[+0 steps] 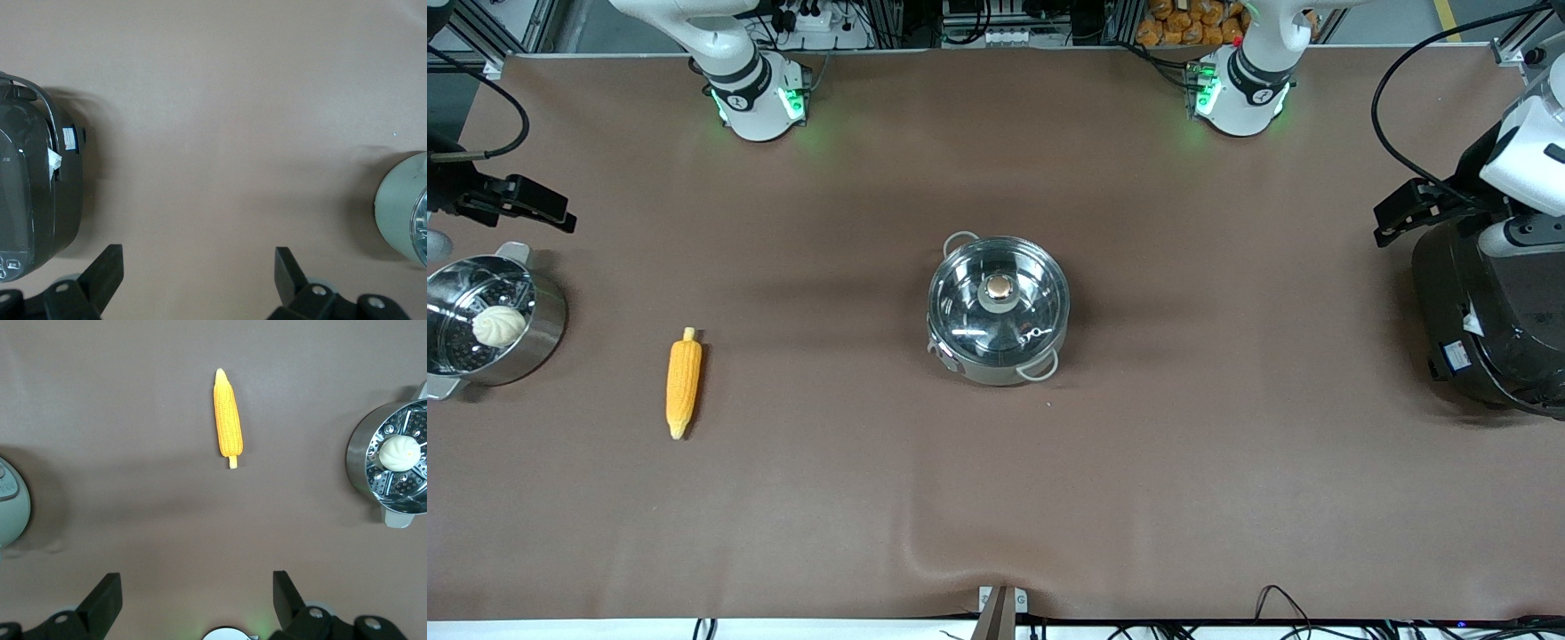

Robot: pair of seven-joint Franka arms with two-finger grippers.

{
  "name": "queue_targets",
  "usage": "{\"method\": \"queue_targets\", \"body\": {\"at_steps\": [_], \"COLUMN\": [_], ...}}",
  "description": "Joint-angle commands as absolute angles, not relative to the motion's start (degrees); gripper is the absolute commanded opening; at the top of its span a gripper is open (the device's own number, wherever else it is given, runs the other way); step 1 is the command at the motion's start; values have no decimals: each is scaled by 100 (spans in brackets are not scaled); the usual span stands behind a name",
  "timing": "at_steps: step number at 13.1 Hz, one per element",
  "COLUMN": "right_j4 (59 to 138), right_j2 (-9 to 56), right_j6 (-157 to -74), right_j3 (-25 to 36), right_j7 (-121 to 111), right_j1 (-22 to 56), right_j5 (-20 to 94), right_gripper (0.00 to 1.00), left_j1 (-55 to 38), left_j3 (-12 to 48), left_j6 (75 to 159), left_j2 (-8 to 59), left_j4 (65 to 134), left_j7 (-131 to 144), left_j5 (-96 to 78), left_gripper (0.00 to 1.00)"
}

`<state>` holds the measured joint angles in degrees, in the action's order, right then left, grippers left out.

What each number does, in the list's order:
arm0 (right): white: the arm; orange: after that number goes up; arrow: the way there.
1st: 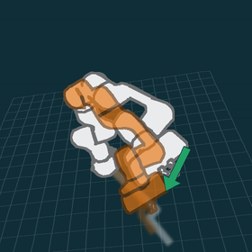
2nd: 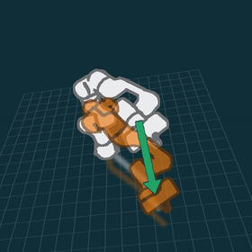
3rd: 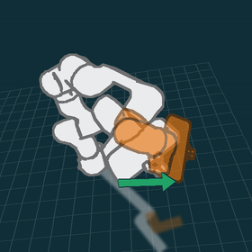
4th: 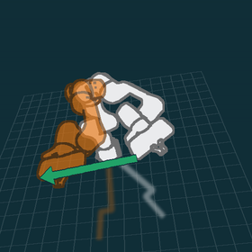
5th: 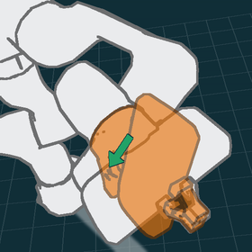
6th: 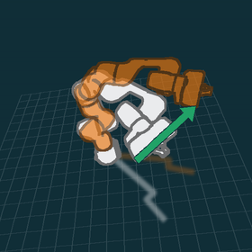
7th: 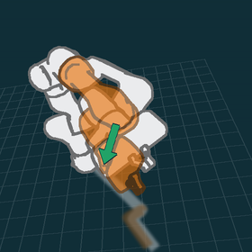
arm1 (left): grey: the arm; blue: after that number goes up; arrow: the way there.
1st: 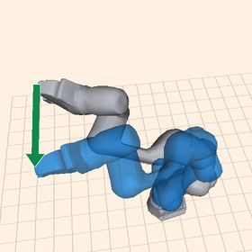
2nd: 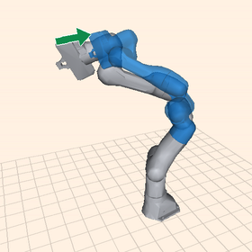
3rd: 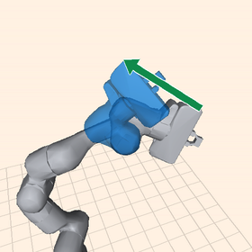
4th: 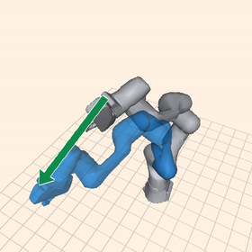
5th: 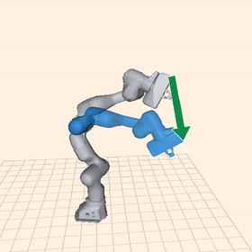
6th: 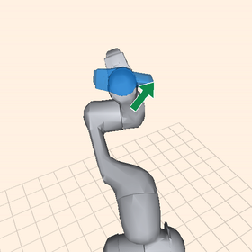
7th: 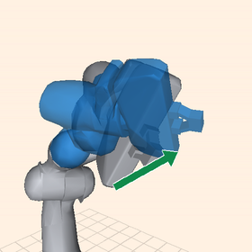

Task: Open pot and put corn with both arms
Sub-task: 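Reach the left gripper to the lid knob while the right gripper reaches the corn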

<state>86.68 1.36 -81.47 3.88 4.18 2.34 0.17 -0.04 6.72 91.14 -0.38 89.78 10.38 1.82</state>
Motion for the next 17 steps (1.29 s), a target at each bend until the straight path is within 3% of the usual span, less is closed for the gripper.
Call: {"method": "queue_targets", "body": {"at_steps": [1,5,8,13,17], "right_j4": [8728,8736,8885,9613,10333], "right_j2": [61,62,79,324,834], "right_j6": [-8165,-8156,-8436,-9911,-11062], "right_j3": [369,378,378,378,378], "right_j7": [369,360,369,-138,-387], "right_j1": [132,141,167,115,27], "right_j5": [44,27,-35,-114,-158], "right_gripper": [100,100,100,100,100], "left_j1": [0,-70,-403,-1877,-2829], "left_j3": [686,712,1115,1362,1283], "left_j6": [9026,9026,9061,9947,10774], "left_j2": [-35,34,455,1808,2609], "left_j4": [8912,8903,8729,7911,7813], "left_j7": [1011,976,1360,4150,5597], "left_j5": [96,44,-35,-35,26], "left_gripper": [100,100,100,100,100]}}
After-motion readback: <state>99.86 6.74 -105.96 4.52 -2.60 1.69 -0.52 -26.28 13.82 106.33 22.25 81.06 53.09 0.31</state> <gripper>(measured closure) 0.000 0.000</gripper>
